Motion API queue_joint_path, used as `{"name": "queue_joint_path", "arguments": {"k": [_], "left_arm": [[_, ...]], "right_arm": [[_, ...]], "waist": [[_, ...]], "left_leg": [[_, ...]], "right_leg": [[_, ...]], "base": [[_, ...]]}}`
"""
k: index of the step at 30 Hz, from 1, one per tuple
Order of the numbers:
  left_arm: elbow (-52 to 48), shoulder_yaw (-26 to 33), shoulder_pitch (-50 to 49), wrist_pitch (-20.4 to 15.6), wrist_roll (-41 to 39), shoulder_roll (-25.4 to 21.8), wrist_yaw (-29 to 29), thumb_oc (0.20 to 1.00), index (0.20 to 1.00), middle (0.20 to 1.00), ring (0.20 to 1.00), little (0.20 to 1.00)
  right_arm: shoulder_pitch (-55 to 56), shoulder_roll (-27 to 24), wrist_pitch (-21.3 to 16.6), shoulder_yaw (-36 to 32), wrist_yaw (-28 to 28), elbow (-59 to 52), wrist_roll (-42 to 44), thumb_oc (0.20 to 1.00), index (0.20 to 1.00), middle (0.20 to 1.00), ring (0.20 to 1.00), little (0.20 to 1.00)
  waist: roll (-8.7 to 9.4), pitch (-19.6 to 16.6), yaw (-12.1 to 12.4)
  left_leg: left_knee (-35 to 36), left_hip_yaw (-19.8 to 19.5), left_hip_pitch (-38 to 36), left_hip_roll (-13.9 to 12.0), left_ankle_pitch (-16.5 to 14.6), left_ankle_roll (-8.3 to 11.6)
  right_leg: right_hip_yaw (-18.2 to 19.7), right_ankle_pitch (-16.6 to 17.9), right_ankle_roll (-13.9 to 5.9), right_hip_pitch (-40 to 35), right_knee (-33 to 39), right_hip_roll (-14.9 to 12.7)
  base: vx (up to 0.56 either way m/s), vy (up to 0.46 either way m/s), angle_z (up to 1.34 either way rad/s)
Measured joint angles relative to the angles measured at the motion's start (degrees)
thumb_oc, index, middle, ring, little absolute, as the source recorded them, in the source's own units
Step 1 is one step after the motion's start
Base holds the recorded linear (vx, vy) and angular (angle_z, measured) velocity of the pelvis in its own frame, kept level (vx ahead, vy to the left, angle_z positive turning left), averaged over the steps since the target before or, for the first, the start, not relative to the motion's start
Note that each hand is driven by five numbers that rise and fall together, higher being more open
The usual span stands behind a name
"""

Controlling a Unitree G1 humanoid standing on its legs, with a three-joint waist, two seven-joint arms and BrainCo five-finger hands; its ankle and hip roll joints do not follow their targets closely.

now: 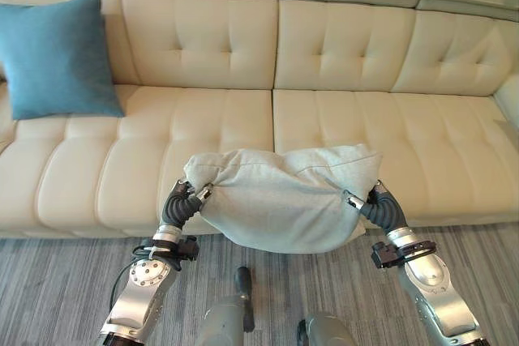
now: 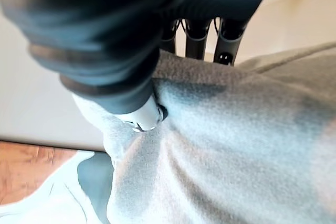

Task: Pick up all the scattered cushions and arrange them neatly on the sofa.

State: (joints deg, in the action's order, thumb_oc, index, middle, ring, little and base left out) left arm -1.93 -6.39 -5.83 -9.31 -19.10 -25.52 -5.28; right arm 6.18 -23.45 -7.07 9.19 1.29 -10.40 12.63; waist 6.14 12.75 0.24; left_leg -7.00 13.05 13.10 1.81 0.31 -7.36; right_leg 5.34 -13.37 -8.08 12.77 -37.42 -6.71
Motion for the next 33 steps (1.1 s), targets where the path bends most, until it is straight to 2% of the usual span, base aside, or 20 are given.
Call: {"name": "queue_joint_path", "arguments": {"k": [1, 2, 4, 8, 9, 11, 12, 13, 14, 16, 17, 18, 19, 20, 22, 25, 27, 29, 30, 33], "left_arm": [[0.03, 0.23, 0.06, 0.00, -0.02, 0.33, -0.11, 0.200, 0.200, 0.200, 0.200, 0.200], [0.03, 0.22, 0.07, 0.01, -0.02, 0.29, -0.09, 0.200, 0.200, 0.200, 0.200, 0.200], [0.25, 0.15, -0.04, 0.04, -0.01, 0.94, 0.13, 0.200, 0.200, 0.200, 0.200, 0.200], [1.19, 0.37, -0.12, 0.03, -0.01, 2.66, 0.76, 0.200, 0.200, 0.200, 0.200, 0.200], [1.57, 0.27, -0.34, 0.03, 0.02, 2.96, 1.19, 0.200, 0.200, 0.200, 0.200, 0.200], [2.04, 0.09, -0.82, 0.04, 0.05, 2.93, 2.15, 0.200, 0.200, 0.200, 0.200, 0.200], [2.05, 0.12, -1.16, 0.06, 0.06, 3.12, 2.64, 0.200, 0.200, 0.200, 0.200, 0.200], [2.04, 0.03, -1.52, 0.06, 0.05, 3.42, 2.77, 0.200, 0.200, 0.200, 0.200, 0.200], [1.68, -0.10, -2.03, 0.04, 0.03, 3.73, 2.89, 0.200, 0.200, 0.200, 0.200, 0.200], [0.66, 0.07, -2.39, 0.00, 0.03, 4.08, 2.96, 0.200, 0.200, 0.200, 0.200, 0.200], [0.83, -0.24, -1.24, 0.03, 0.04, 4.54, 3.16, 0.200, 0.200, 0.200, 0.200, 0.200], [0.89, -0.37, -0.66, 0.07, 0.04, 4.88, 3.41, 0.200, 0.200, 0.200, 0.200, 0.200], [0.80, -0.69, 0.29, 0.12, 0.01, 4.92, 3.65, 0.200, 0.200, 0.200, 0.200, 0.200], [0.73, -0.70, 0.03, 0.07, -0.01, 5.22, 3.79, 0.200, 0.200, 0.200, 0.200, 0.200], [0.75, -0.77, -0.17, 0.08, -0.01, 5.42, 3.77, 0.200, 0.200, 0.200, 0.200, 0.200], [0.80, -0.80, 1.38, 0.08, 0.01, 5.42, 3.38, 0.200, 0.200, 0.200, 0.200, 0.200], [0.90, -0.83, 2.34, 0.07, 0.01, 5.44, 3.23, 0.200, 0.200, 0.200, 0.200, 0.200], [0.66, -0.31, 1.46, 0.07, 0.01, 5.46, 3.14, 0.200, 0.200, 0.200, 0.200, 0.200], [0.80, -0.17, 1.67, 0.07, 0.02, 5.31, 2.91, 0.200, 0.200, 0.200, 0.200, 0.200], [0.88, 0.30, 2.59, 0.07, 0.08, 4.43, 1.52, 0.200, 0.200, 0.200, 0.200, 0.200]], "right_arm": [[-0.66, -0.12, 0.01, -0.09, 0.26, -0.02, 0.05, 0.200, 0.200, 0.200, 0.200, 0.200], [-1.02, -0.23, 0.01, -0.16, 0.31, -0.10, 0.28, 0.200, 0.200, 0.200, 0.200, 0.200], [-0.81, -0.32, 0.03, -0.30, 0.52, -0.11, 1.64, 0.200, 0.200, 0.200, 0.200, 0.200], [-0.53, -0.63, 0.10, -0.41, 0.80, 0.05, 2.16, 0.200, 0.200, 0.200, 0.200, 0.200], [-0.51, -0.62, 0.10, -0.63, 0.93, 0.41, 2.16, 0.200, 0.200, 0.200, 0.200, 0.200], [0.38, -0.58, 0.08, -0.85, 1.35, 0.72, 2.18, 0.200, 0.200, 0.200, 0.200, 0.200], [0.92, -0.67, 0.08, -0.92, 1.55, 0.84, 2.27, 0.200, 0.200, 0.200, 0.200, 0.200], [1.13, -0.72, 0.11, -1.01, 1.67, 1.09, 2.27, 0.200, 0.200, 0.200, 0.200, 0.200], [1.70, -0.94, 0.11, -1.18, 1.78, 1.06, 2.27, 0.200, 0.200, 0.200, 0.200, 0.200], [1.23, -1.58, 0.10, -1.53, 2.06, 1.06, 2.29, 0.200, 0.200, 0.200, 0.200, 0.200], [1.48, -1.49, 0.10, -2.88, 2.40, 1.02, 2.32, 0.200, 0.200, 0.200, 0.200, 0.200], [1.43, -1.91, 0.11, -3.20, 2.36, 1.22, 2.41, 0.200, 0.200, 0.200, 0.200, 0.200], [1.28, -2.74, 0.08, -3.89, 2.47, 0.98, 2.81, 0.200, 0.200, 0.200, 0.200, 0.200], [1.09, -3.43, -0.03, -3.90, 2.51, 0.92, 3.32, 0.200, 0.200, 0.200, 0.200, 0.200], [0.13, -3.75, -0.17, -3.83, 2.29, 0.88, 3.87, 0.200, 0.200, 0.200, 0.200, 0.200], [-0.89, -4.12, -0.15, -3.67, 1.03, 0.88, 4.26, 0.200, 0.200, 0.200, 0.200, 0.200], [-1.77, -4.72, -0.14, -3.65, 0.53, 0.94, 4.27, 0.200, 0.200, 0.200, 0.200, 0.200], [-2.52, -4.84, -0.06, -3.02, 0.66, 0.97, 4.21, 0.200, 0.200, 0.200, 0.200, 0.200], [-2.99, -4.62, 0.09, -2.78, 0.52, 1.03, 4.13, 0.200, 0.200, 0.200, 0.200, 0.200], [-5.84, -4.61, 0.16, -1.77, -0.11, 1.03, 3.09, 0.200, 0.200, 0.200, 0.200, 0.200]], "waist": [[0.00, 0.30, -0.08], [-1.19, 1.11, -0.24], [-2.74, 2.15, -1.77], [-2.54, 2.69, -3.38], [-2.32, 2.93, -3.90], [-1.52, 2.75, -4.20], [-1.21, 2.74, -4.12], [-1.61, 2.71, -4.24], [-2.47, 2.58, -4.42], [-3.70, 2.45, -4.30], [-3.94, 2.49, -4.82], [-3.84, 2.56, -4.81], [-2.98, 2.76, -5.29], [-2.85, 2.75, -5.02], [-3.40, 2.57, -4.98], [-3.55, 2.62, -5.42], [-4.00, 2.64, -5.48], [-5.42, 2.67, -4.98], [-5.75, 2.76, -4.82], [-5.24, 2.56, -4.47]], "left_leg": [[1.06, -0.03, -1.13, -0.20, 0.43, -0.50], [1.78, 0.02, -1.92, -0.59, 0.76, -1.16], [3.63, -0.04, -4.00, -0.43, 1.55, -0.51], [5.72, -0.20, -7.99, 1.08, 1.23, 0.36], [6.04, -1.65, -9.39, 1.62, -0.39, 1.63], [6.30, -3.24, -11.50, 2.74, -0.87, 2.84], [6.56, -4.46, -12.92, 3.22, -1.87, 3.93], [6.50, -5.14, -13.67, 2.88, -2.60, 4.97], [6.17, -6.27, -14.62, 1.87, -3.20, 5.95], [4.80, -6.53, -14.57, -0.62, -4.26, 7.50], [-0.84, -7.15, -11.46, -1.81, -5.61, 9.28], [-4.76, -7.54, -9.74, -2.08, -5.76, 9.58], [-14.58, -7.78, -4.90, -2.81, -6.50, 10.64], [-19.28, -7.62, -3.39, -3.22, -6.61, 11.25], [-21.33, -7.71, -2.40, -4.10, -7.04, 11.53], [-15.48, -7.70, -1.09, -4.68, -7.14, 11.38], [-6.39, -7.67, -1.27, -4.69, -6.51, 10.99], [-0.02, -8.02, -3.65, -4.77, -4.80, 9.25], [0.52, -8.54, -3.91, -4.70, -2.57, 9.07], [4.32, -6.40, -6.35, -3.16, 0.59, 7.84]], "right_leg": [[-1.63, -1.16, 0.55, 0.75, 2.49, -0.22], [-3.58, -1.10, 0.77, 2.66, 6.50, 0.40], [-6.89, 0.38, 1.27, 5.12, 14.38, 0.83], [-7.78, 12.30, 0.46, 7.69, 30.11, 1.19], [-8.65, 15.76, 0.93, 7.35, 34.20, 1.06], [-8.69, 18.40, 0.94, 4.56, 36.74, 0.10], [-8.65, 20.46, 1.86, 3.10, 36.96, -0.27], [-8.70, 22.40, 2.70, 2.39, 36.61, 0.02], [-8.85, 24.76, 4.55, 1.07, 36.43, 1.15], [-10.13, 24.42, 6.50, 0.42, 36.23, 3.25], [-12.14, 23.58, 7.37, -0.44, 36.78, 3.63], [-12.69, 22.77, 8.07, -0.82, 36.32, 3.76], [-13.55, 22.78, 9.70, -1.41, 35.75, 3.44], [-13.51, 22.08, 10.54, -2.19, 35.57, 3.60], [-13.39, 20.60, 10.74, -3.38, 35.76, 4.14], [-13.22, 20.19, 11.07, -3.49, 36.37, 4.43], [-12.98, 20.58, 10.34, -3.58, 36.87, 4.69], [-11.64, 20.20, 9.81, -3.54, 36.07, 6.04], [-11.16, 20.13, 9.44, -3.53, 35.80, 6.36], [-8.45, 19.83, 7.26, -3.51, 35.75, 4.82]], "base": [[0.26, 0.081, -0.33], [0.26, 0.046, -0.31], [0.27, 0.011, 0.00], [0.29, -0.041, 0.21], [0.19, -0.048, 0.35], [0.30, -0.108, 0.52], [0.29, -0.112, 0.50], [0.17, -0.087, 0.49], [0.27, -0.184, 0.37], [0.29, -0.276, 0.30], [0.07, -0.185, 0.45], [0.03, -0.145, 0.66], [0.05, -0.083, 0.31], [0.06, -0.064, 0.15], [0.07, -0.010, -0.10], [0.09, 0.054, -0.02], [0.13, 0.155, -0.12], [0.10, 0.110, -0.49], [0.08, 0.057, -0.54], [0.04, 0.039, -0.34]]}}
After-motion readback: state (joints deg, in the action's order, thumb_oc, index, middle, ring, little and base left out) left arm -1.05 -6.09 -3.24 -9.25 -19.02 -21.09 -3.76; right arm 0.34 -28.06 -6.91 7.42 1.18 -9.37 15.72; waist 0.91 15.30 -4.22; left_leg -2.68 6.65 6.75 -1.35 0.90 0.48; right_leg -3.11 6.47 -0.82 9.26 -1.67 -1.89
